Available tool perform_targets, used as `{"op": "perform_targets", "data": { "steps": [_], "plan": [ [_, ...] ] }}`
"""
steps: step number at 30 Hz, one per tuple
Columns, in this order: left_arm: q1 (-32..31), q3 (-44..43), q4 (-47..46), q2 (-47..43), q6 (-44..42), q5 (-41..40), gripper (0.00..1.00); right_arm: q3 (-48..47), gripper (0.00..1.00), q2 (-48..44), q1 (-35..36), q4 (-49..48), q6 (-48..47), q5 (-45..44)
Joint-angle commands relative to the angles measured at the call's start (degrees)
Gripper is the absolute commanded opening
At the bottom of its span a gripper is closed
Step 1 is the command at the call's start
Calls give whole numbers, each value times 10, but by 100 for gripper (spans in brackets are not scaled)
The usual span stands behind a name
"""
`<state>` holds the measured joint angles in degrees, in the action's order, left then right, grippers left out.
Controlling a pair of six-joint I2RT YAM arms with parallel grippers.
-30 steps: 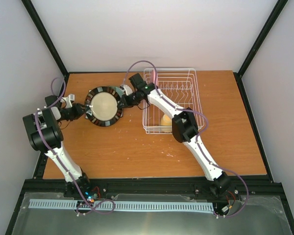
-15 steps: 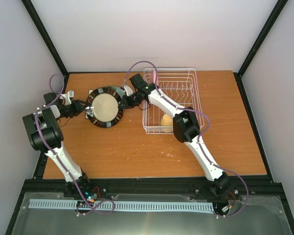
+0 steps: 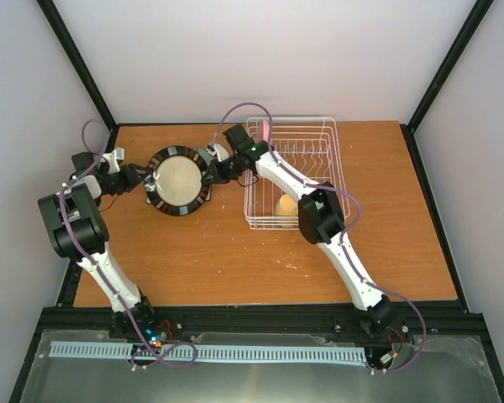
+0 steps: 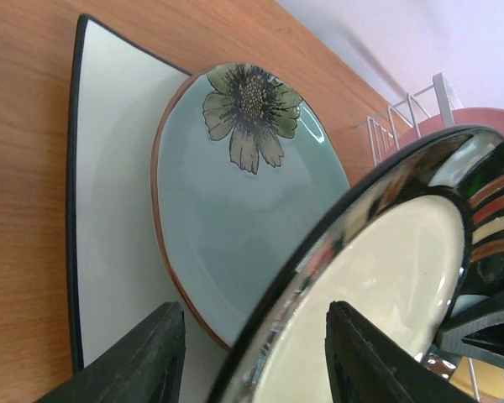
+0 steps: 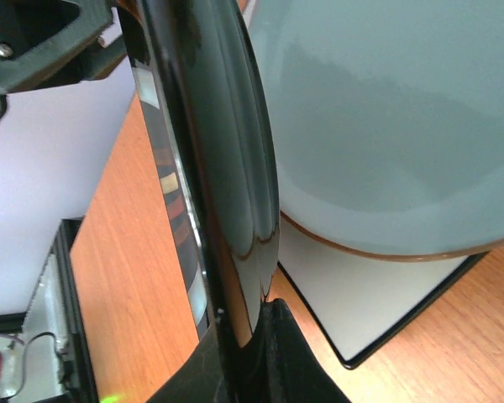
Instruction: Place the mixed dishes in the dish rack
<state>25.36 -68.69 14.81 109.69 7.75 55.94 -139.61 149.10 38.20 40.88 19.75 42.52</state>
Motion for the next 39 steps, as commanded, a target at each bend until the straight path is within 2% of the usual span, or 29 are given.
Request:
{"op": "perform_targets", "data": {
  "steps": [1,4,9,19,24,30,33,34,36,39],
  "plan": [
    [0,-36,17,11,-33,-14,47,-12,3,-73,-14,-111,44,101],
    [12,-35,8,2,-26,-27,47,-13,3,-75,-23,-139,80,136],
    [28,-51,2,0,-19,-12,47,-12,3,-80,-28,-135,85,170],
    [26,-50,-61,16,51,96,45,-12,3,-73,-30,-197,143,218],
    [10,-52,-74,25,61,126,44,-13,3,-65,-30,-250,189,239],
    [-43,-67,-75,27,74,159,40,-15,3,-57,-30,-294,228,246],
    [-67,-69,-94,25,97,181,29,-15,3,-56,-29,-310,240,248],
    [-72,-70,-101,24,104,186,23,-15,3,-55,-29,-314,244,249],
    [-81,-70,-107,21,110,192,4,-15,3,-54,-30,-320,248,251],
    [-83,-70,-107,11,101,201,1,-15,3,-54,-30,-316,247,252]
  ]
}}
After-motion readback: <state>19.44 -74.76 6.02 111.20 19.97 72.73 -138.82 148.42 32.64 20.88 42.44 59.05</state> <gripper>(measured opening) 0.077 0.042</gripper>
